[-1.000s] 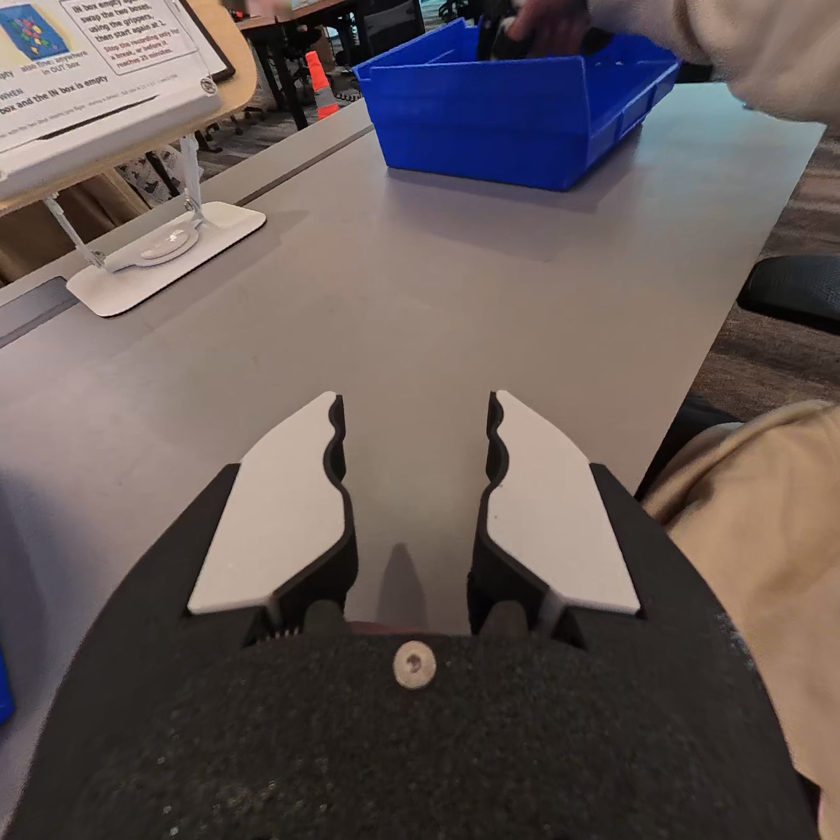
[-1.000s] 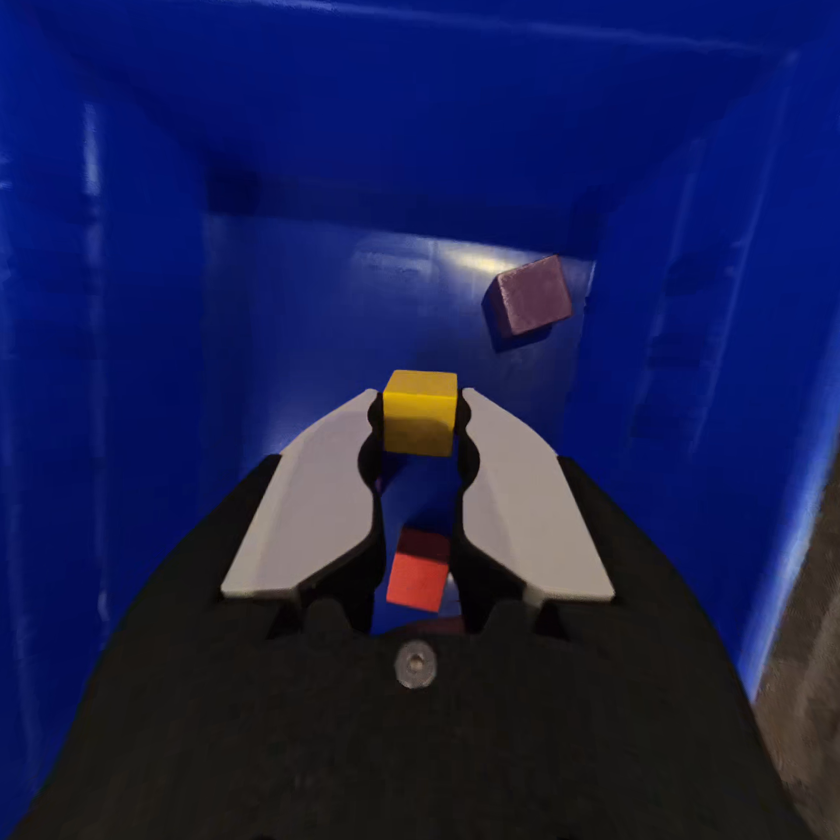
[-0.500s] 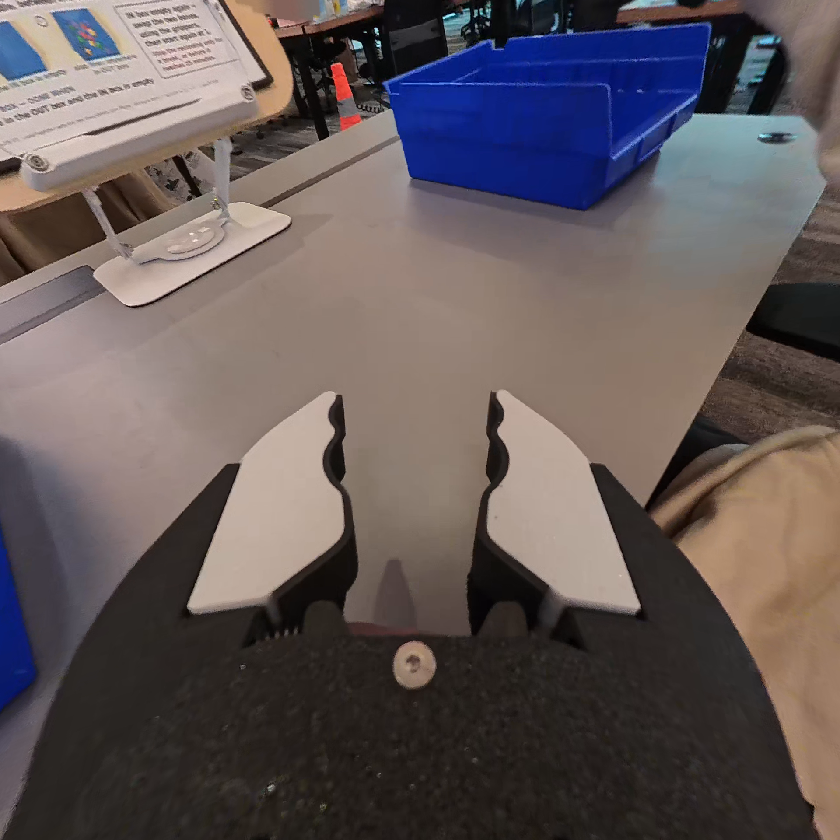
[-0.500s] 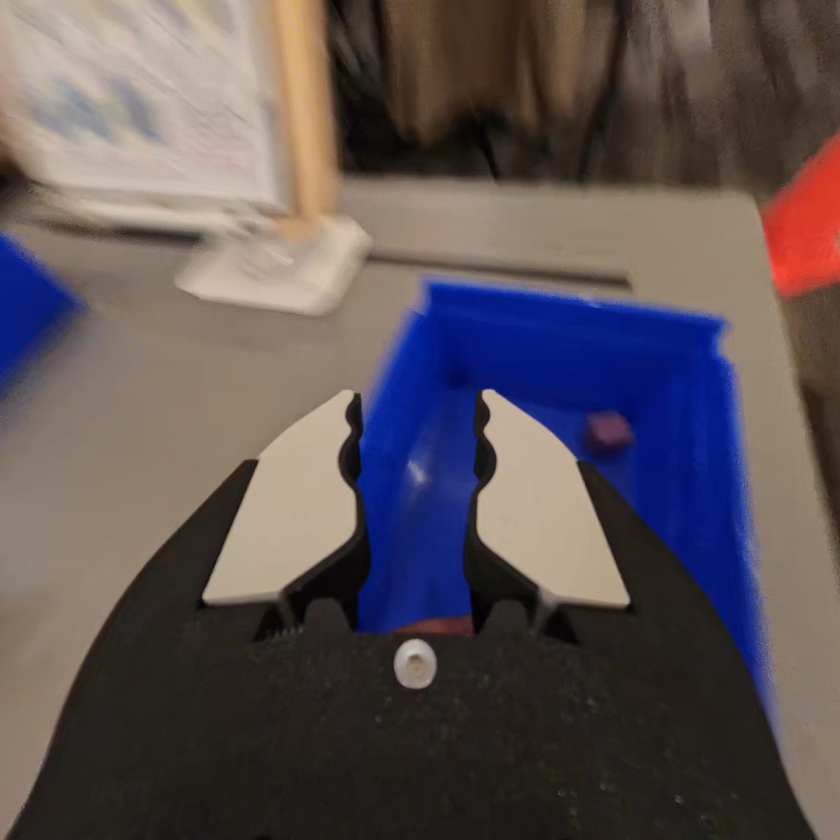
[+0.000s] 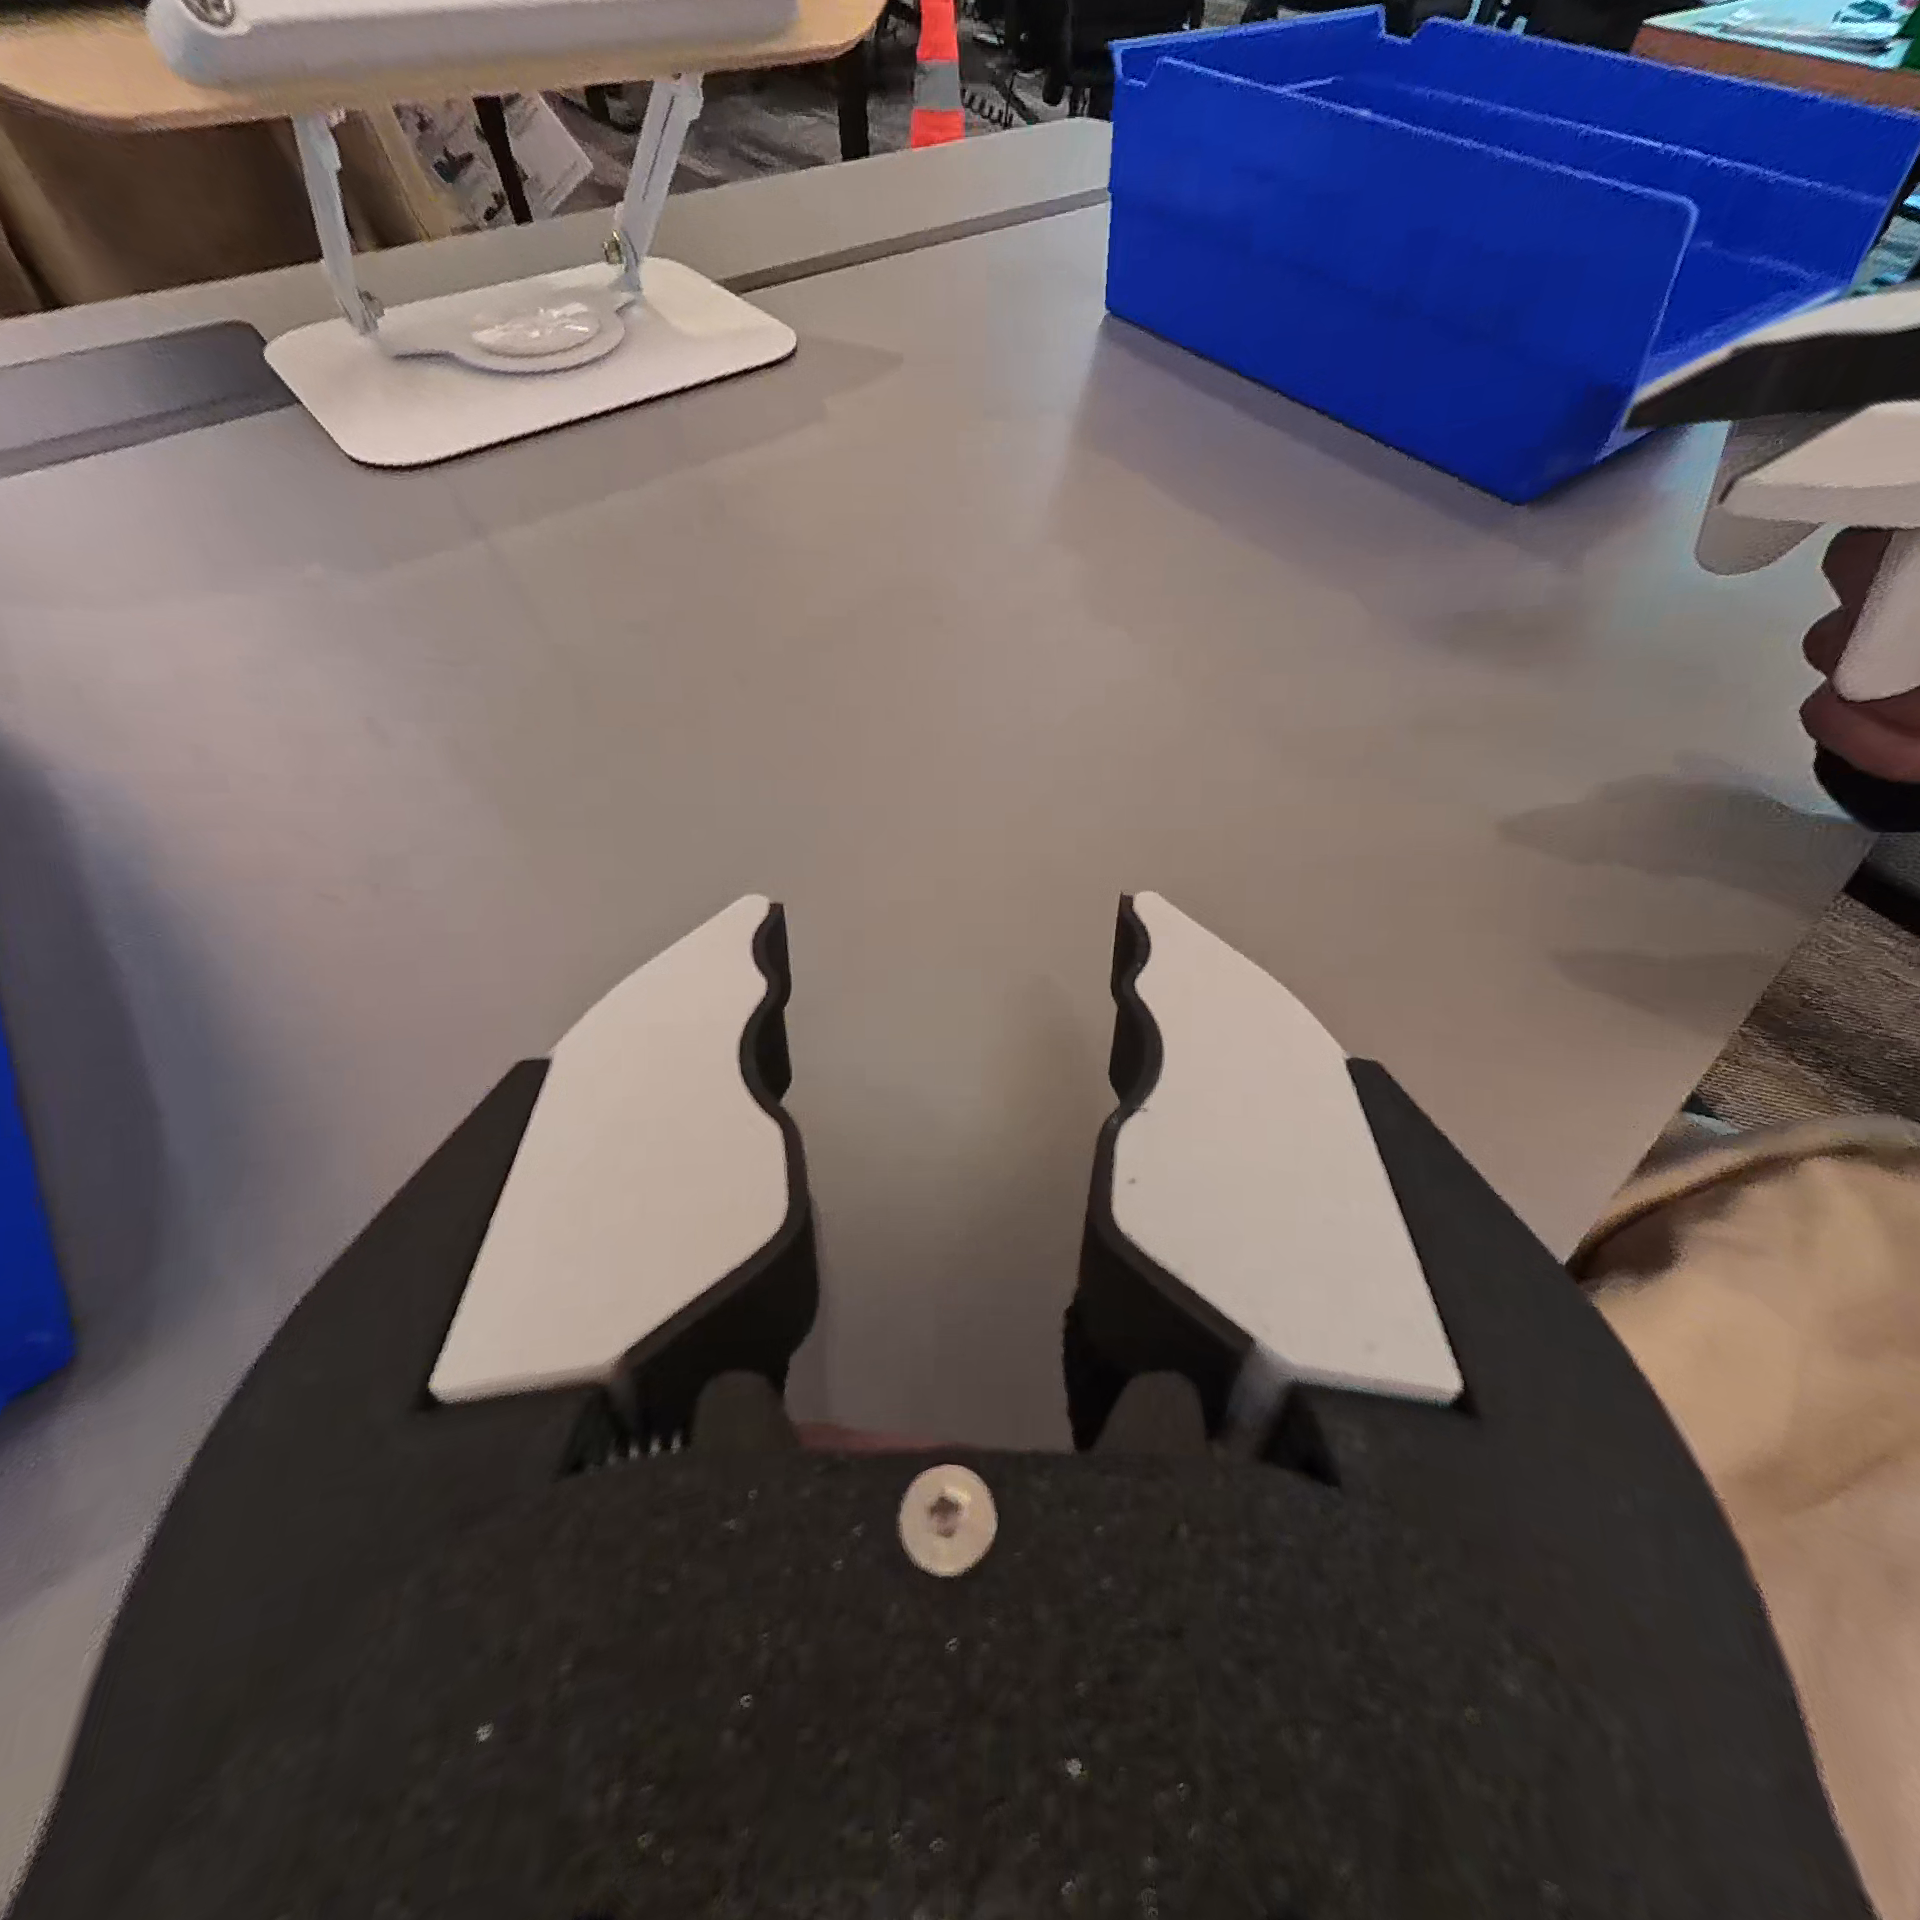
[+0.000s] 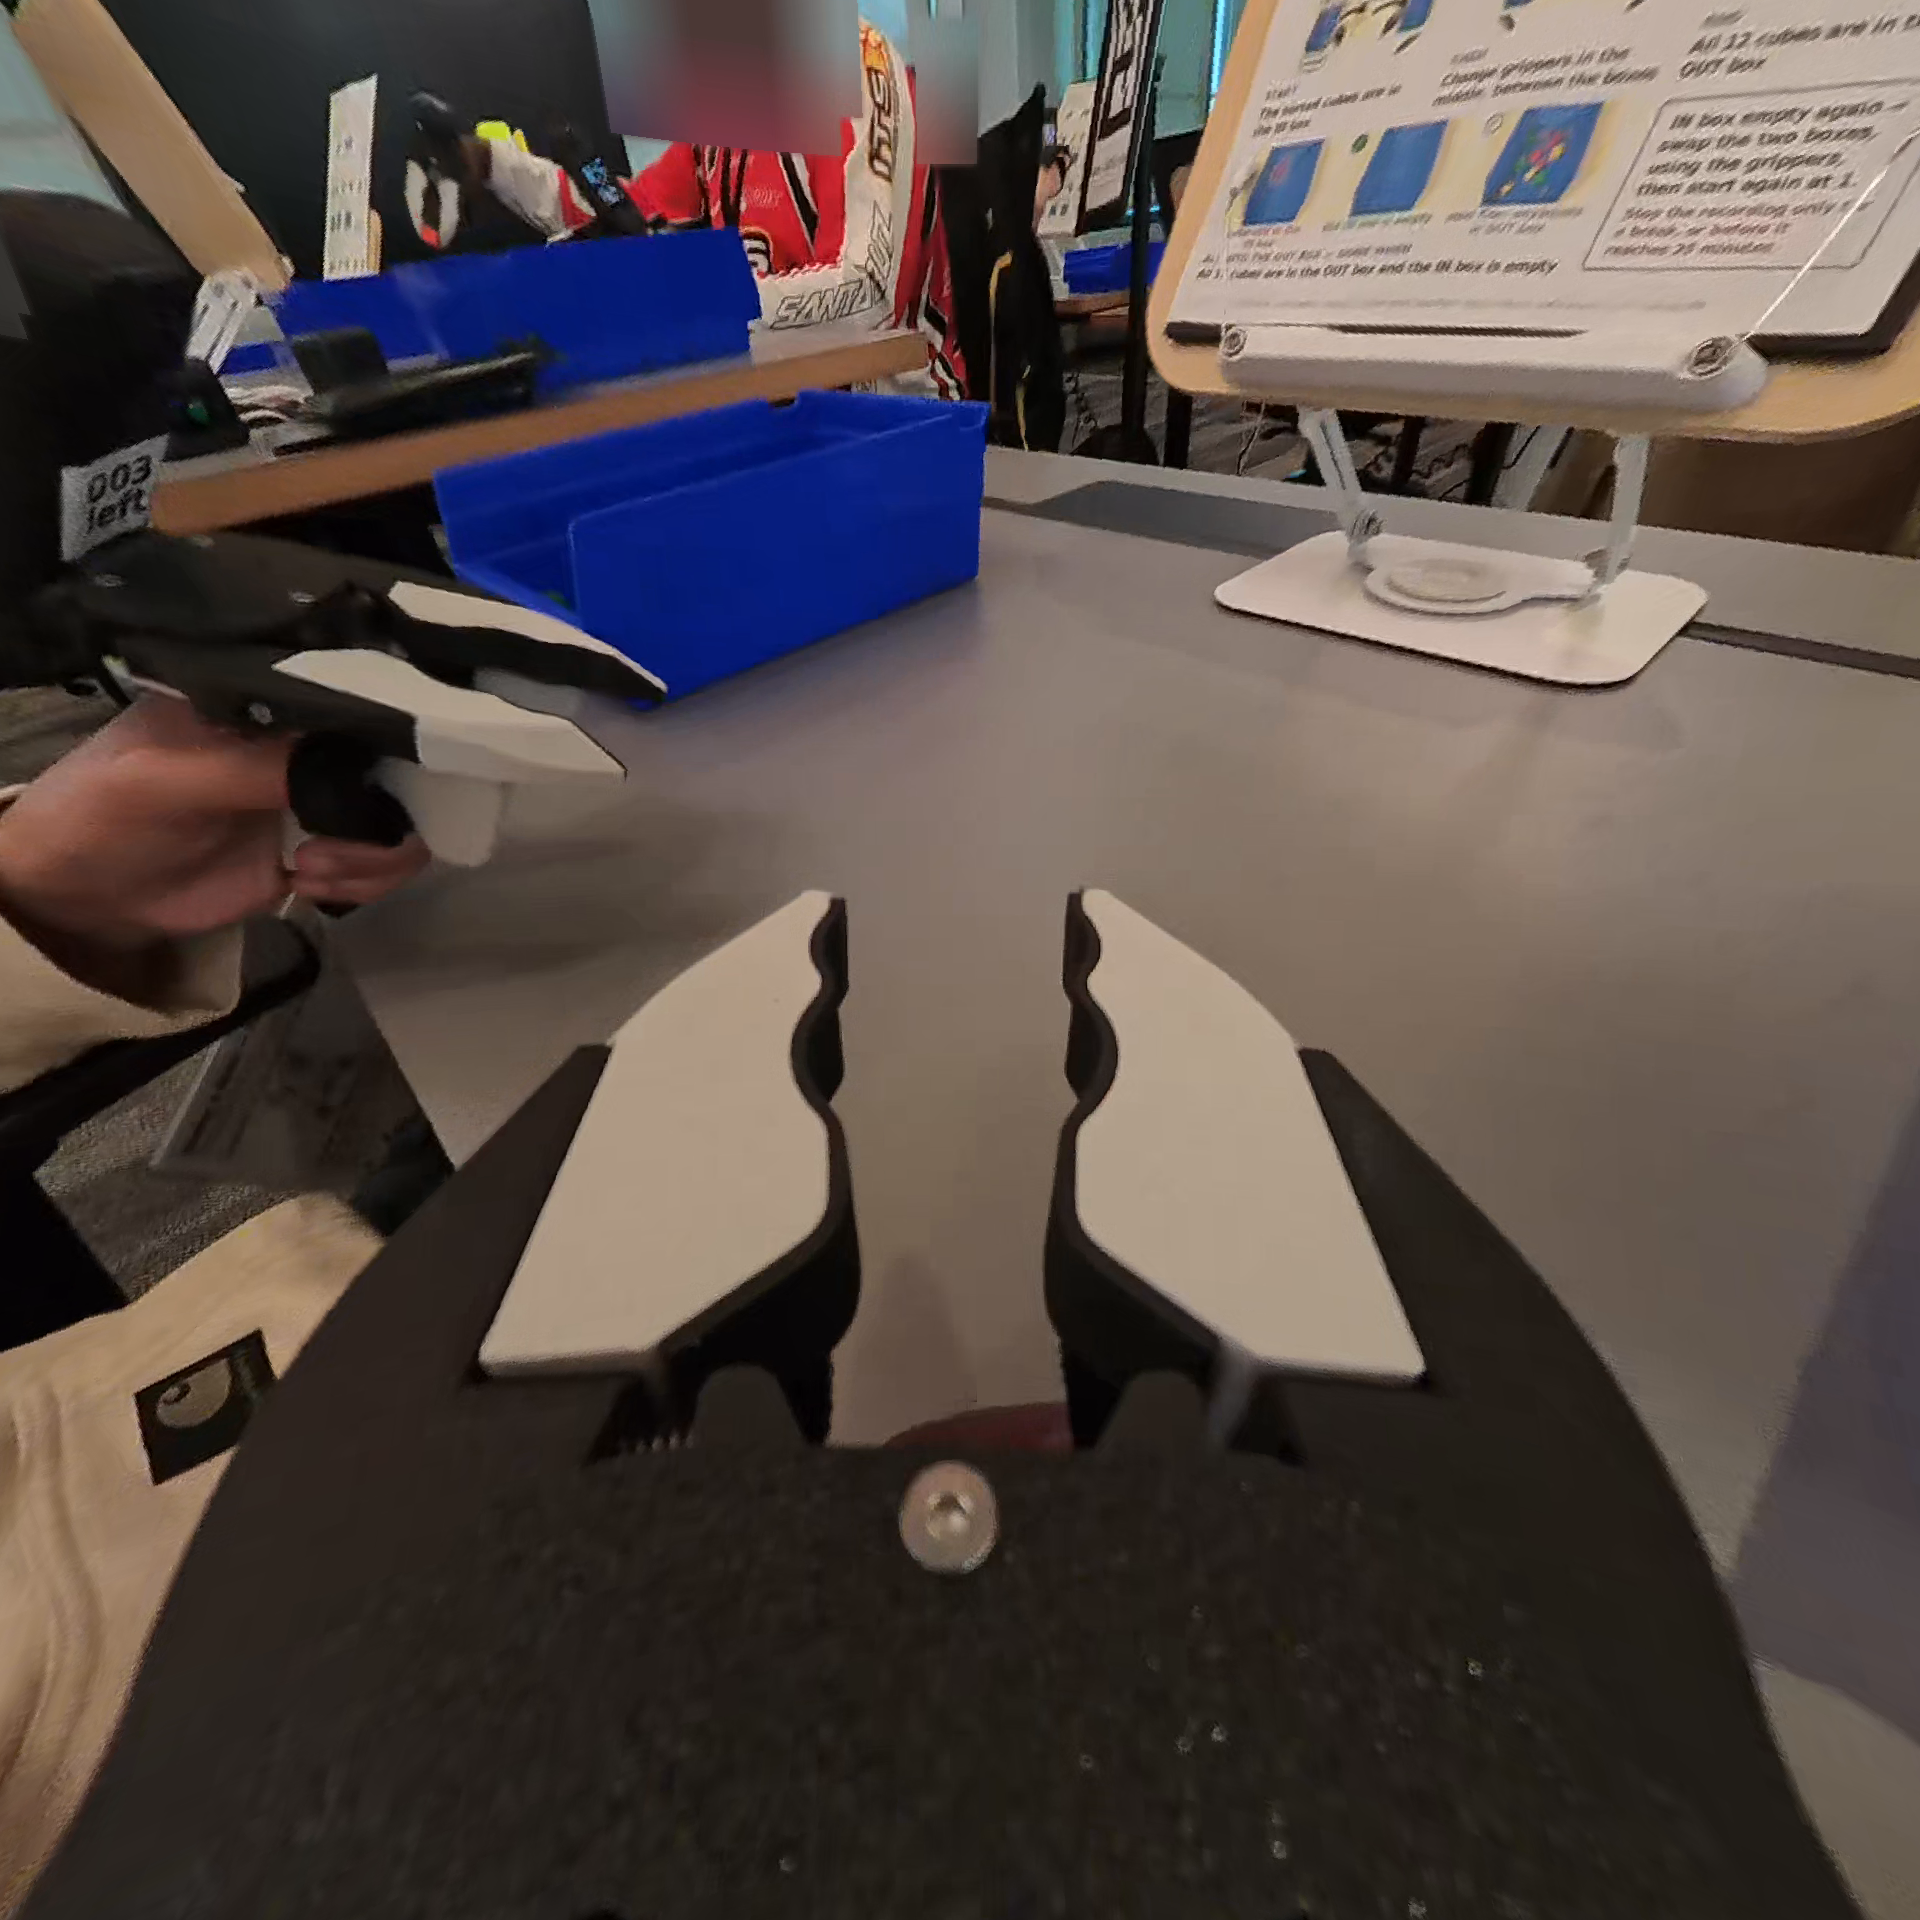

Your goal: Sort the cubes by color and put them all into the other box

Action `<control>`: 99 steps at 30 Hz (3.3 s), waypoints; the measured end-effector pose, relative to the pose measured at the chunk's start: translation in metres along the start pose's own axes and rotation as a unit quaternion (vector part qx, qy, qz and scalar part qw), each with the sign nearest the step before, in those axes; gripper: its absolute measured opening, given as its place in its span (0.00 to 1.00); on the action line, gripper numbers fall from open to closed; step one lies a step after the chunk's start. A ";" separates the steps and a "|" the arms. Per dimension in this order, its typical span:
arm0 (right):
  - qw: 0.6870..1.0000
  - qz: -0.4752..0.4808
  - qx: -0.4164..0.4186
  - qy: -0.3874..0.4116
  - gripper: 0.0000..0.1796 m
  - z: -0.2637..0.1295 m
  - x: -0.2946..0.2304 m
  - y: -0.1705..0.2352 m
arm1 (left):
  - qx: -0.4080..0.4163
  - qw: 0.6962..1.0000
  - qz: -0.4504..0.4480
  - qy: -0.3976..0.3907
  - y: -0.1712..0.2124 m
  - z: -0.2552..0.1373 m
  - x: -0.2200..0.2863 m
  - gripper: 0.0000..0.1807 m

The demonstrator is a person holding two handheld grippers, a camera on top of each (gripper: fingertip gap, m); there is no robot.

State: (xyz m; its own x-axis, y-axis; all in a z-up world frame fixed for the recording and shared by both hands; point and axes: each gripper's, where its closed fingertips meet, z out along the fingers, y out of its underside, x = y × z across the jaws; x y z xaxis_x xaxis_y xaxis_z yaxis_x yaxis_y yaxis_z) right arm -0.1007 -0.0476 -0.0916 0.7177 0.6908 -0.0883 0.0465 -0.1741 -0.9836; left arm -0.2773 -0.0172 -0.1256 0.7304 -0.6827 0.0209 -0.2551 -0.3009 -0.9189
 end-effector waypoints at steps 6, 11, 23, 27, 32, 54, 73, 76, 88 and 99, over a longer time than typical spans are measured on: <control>1.000 0.001 -0.014 -0.005 0.21 0.002 0.001 0.007 | -0.014 1.000 -0.005 -0.007 0.006 0.000 -0.006 0.33; 0.999 0.036 -0.019 -0.018 0.20 0.003 0.000 0.008 | -0.012 0.999 -0.001 -0.048 -0.012 -0.032 -0.037 0.32; 0.992 0.095 -0.040 -0.069 0.20 0.006 -0.009 0.014 | -0.324 0.901 -0.246 -0.154 0.036 -0.085 -0.237 0.30; 0.992 0.088 -0.044 -0.083 0.20 0.004 -0.015 0.014 | -0.403 0.854 -0.279 -0.173 0.066 -0.082 -0.259 0.26; 0.990 0.092 -0.049 -0.093 0.20 0.003 -0.013 0.015 | -0.482 0.809 -0.289 -0.170 0.080 -0.078 -0.263 0.27; 0.991 0.116 0.013 -0.070 0.19 -0.003 0.020 0.002 | -0.023 0.994 -0.034 0.098 -0.086 -0.065 -0.142 0.11; 0.923 0.193 0.011 -0.333 0.24 0.077 -0.055 -0.064 | 0.089 0.897 0.016 0.433 -0.139 -0.003 0.051 0.11; 0.910 0.222 0.037 -0.348 0.24 0.081 -0.055 -0.069 | 0.062 0.900 0.025 0.431 -0.129 0.015 0.063 0.11; 0.922 0.193 0.043 -0.332 0.12 0.074 -0.045 -0.062 | 0.089 0.895 -0.048 0.435 -0.127 0.015 0.071 0.37; 0.956 0.136 0.038 -0.255 0.12 0.054 -0.017 -0.040 | -0.002 0.998 -0.062 -0.027 -0.003 0.003 -0.019 0.45</control>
State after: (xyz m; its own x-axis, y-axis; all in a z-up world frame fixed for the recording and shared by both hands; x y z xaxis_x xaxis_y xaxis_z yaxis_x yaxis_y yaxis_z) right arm -0.1522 -0.0151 -0.0592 0.2621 0.8833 -0.3888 -0.1575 -0.3583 -0.9202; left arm -0.2882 -0.0017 -0.1244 0.7893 -0.6035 0.1125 -0.1638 -0.3837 -0.9088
